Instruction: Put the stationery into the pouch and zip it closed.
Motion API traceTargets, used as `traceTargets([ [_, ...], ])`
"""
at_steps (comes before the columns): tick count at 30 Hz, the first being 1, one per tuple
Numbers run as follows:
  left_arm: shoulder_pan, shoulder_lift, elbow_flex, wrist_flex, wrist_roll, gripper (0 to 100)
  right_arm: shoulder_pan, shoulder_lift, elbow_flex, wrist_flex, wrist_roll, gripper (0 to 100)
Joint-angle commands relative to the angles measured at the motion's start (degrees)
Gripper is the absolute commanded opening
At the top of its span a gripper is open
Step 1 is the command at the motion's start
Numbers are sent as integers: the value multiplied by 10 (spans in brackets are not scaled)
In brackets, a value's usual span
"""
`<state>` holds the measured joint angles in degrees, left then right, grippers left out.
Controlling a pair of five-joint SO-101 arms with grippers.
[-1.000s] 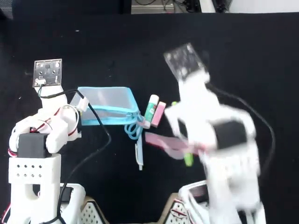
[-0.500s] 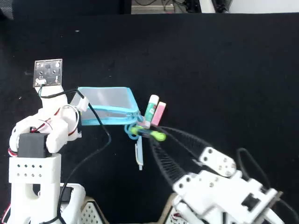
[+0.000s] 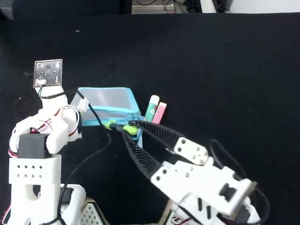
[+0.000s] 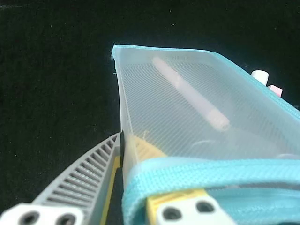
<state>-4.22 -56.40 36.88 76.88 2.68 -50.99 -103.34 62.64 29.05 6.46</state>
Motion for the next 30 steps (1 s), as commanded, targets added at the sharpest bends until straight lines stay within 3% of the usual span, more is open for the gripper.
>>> traceTargets([
  [1,-7,-7,-10,-6,1,30,-4,-69,-43,-18,-4,11],
  [6,-7,-7,-10,-6,1,30,-4,-69,-6,-11,-4,11],
  [11,-7,-7,-10,-6,1,30,-4,-69,51,-20,62,11],
  [21,-7,-7,-10,-6,1,30,-4,-73,192,-153,156,11],
  [30,-7,-7,-10,-6,1,30,-4,-73,111,-182,167,11],
])
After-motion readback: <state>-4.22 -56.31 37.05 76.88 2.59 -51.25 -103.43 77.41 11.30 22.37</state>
